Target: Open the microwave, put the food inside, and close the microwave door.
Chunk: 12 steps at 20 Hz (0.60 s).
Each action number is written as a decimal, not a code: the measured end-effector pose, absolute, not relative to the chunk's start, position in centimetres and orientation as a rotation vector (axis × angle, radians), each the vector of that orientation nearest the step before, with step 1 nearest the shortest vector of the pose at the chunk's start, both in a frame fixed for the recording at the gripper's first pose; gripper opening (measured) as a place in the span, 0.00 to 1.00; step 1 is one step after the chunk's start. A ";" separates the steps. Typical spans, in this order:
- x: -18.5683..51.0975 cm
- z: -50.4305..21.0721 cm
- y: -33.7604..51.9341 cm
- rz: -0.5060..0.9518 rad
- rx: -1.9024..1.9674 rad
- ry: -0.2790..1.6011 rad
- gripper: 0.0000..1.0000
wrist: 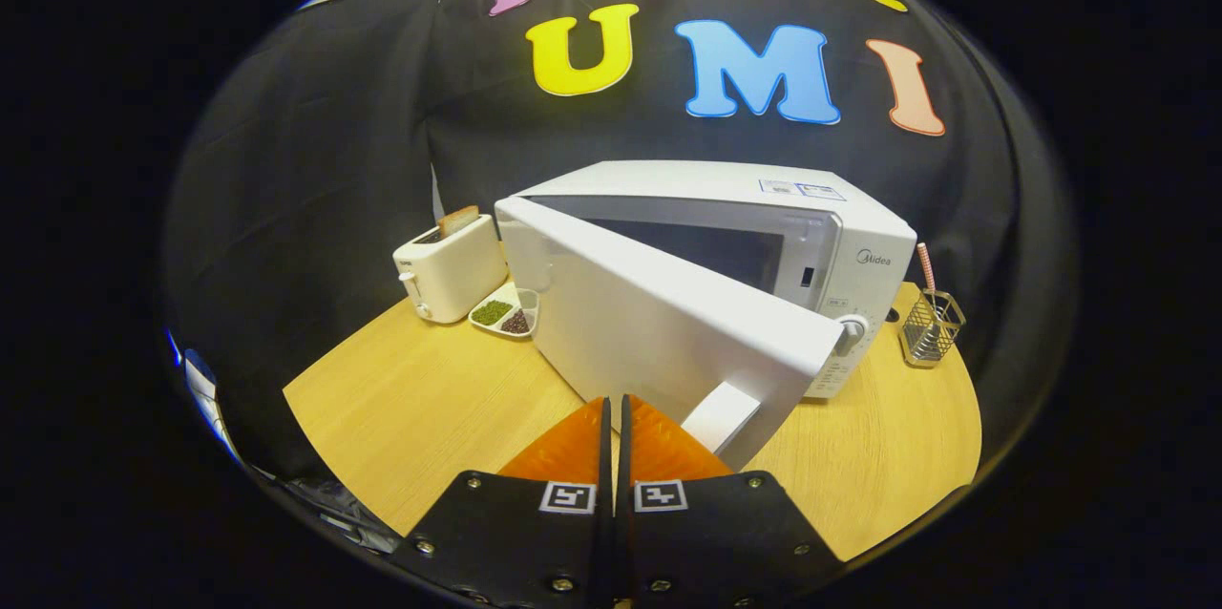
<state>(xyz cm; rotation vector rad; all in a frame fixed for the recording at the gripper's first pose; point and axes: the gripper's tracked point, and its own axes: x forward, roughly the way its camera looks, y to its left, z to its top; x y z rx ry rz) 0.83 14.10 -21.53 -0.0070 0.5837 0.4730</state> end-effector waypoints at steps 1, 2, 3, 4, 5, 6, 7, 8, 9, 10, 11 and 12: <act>1.5 -21.6 13.8 0.455 -0.001 0.582 0.01; 2.2 -21.6 13.4 0.437 0.007 0.582 0.01; 2.8 -21.7 13.2 0.422 0.017 0.584 0.01; 3.4 -21.7 13.0 0.410 0.026 0.586 0.01; 4.0 -21.9 12.7 0.399 0.031 0.587 0.01; 4.6 -21.9 12.5 0.387 0.032 0.587 0.01; 5.2 -22.1 12.2 0.374 0.030 0.585 0.01; 5.8 -22.2 11.9 0.359 0.025 0.583 0.01; 6.4 -22.4 11.6 0.344 0.020 0.581 0.01; 7.0 -22.4 11.3 0.327 0.018 0.580 0.01; 7.5 -22.6 11.1 0.312 0.022 0.577 0.01; 8.0 -22.6 10.9 0.301 0.028 0.576 0.01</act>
